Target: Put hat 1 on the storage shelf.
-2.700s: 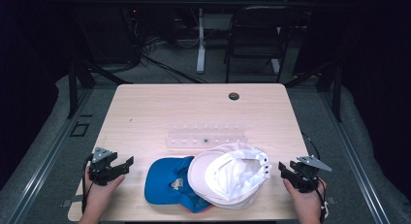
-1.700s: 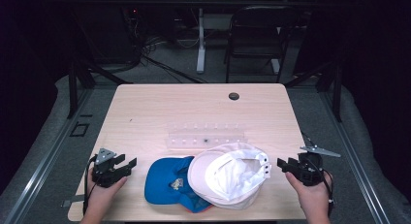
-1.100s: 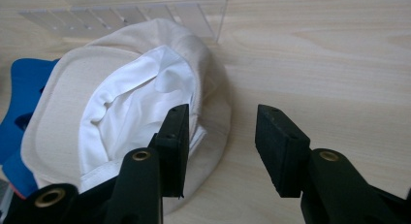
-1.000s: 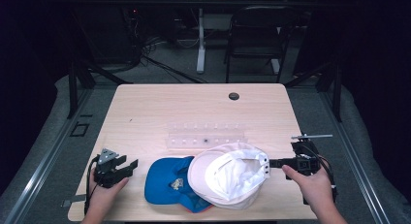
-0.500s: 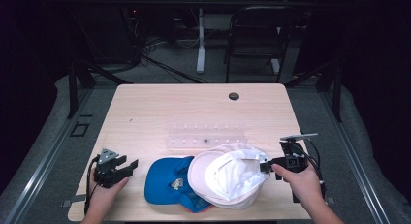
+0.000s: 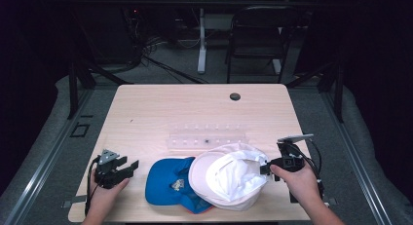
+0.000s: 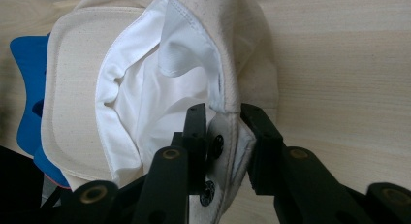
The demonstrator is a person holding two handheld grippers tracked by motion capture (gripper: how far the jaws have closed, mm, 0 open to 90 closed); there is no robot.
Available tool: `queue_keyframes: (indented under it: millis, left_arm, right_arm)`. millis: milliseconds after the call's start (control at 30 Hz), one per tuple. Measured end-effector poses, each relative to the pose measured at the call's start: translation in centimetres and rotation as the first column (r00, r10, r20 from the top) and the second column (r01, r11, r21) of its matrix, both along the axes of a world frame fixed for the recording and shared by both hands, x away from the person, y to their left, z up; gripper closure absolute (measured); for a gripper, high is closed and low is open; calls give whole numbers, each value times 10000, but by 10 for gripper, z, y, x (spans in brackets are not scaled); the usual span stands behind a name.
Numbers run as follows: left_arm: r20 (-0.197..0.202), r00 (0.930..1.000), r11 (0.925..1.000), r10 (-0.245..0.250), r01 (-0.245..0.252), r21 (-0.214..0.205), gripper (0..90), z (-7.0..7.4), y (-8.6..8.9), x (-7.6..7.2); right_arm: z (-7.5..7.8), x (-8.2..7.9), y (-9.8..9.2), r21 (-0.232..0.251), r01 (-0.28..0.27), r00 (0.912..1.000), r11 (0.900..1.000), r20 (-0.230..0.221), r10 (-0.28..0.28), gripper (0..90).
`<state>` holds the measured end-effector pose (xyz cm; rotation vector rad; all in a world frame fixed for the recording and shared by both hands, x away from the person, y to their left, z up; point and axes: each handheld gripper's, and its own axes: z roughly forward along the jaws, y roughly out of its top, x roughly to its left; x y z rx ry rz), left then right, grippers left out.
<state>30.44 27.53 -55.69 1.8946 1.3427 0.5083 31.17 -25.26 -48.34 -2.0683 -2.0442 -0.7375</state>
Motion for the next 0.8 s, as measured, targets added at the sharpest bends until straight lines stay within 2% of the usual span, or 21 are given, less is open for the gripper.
queue_keyframes:
  millis: [133,233,300,333,367,433,533,633,667,733,800]
  left_arm:
    - [2,10000,10000,19,-19,-3,470,0,0,0]
    - [-7,10000,10000,23,-23,0,470,0,0,0]
    - [-12,10000,10000,46,-46,5,470,0,0,0]
    - [-15,10000,10000,48,-48,-1,470,0,0,0]
    - [-15,10000,10000,53,-53,-3,470,0,0,0]
    - [-16,10000,10000,52,-52,-2,470,0,0,0]
    - [-4,10000,10000,51,-51,-37,470,0,0,0]
    - [-29,10000,10000,47,-47,-25,472,0,0,0]
    - [-30,10000,10000,42,-42,-27,473,0,0,0]
    - [-21,10000,10000,28,-28,-48,474,0,0,0]
    - [-23,10000,10000,27,-27,-51,474,0,0,0]
  right_arm:
    - [0,1,-2,191,7,9997,9998,-251,-2,790]
    - [3,1,-2,-11,-76,9988,10000,-491,75,797]
    - [5,2,-2,-63,-226,9985,9997,-492,223,799]
    - [6,3,0,-3,-81,9988,10000,-483,81,800]
    - [9,3,0,55,-202,9978,9998,-632,205,800]
    - [11,4,2,147,-153,9984,9998,-541,161,801]
    - [16,4,3,135,-188,9977,9997,-649,197,801]
    - [28,7,3,343,-278,9976,9990,-623,299,802]
    - [30,7,4,555,-137,9982,9984,-579,169,802]
    - [36,8,5,617,-109,9977,9980,-664,150,802]
    - [43,8,4,611,-323,9967,9976,-722,367,803]
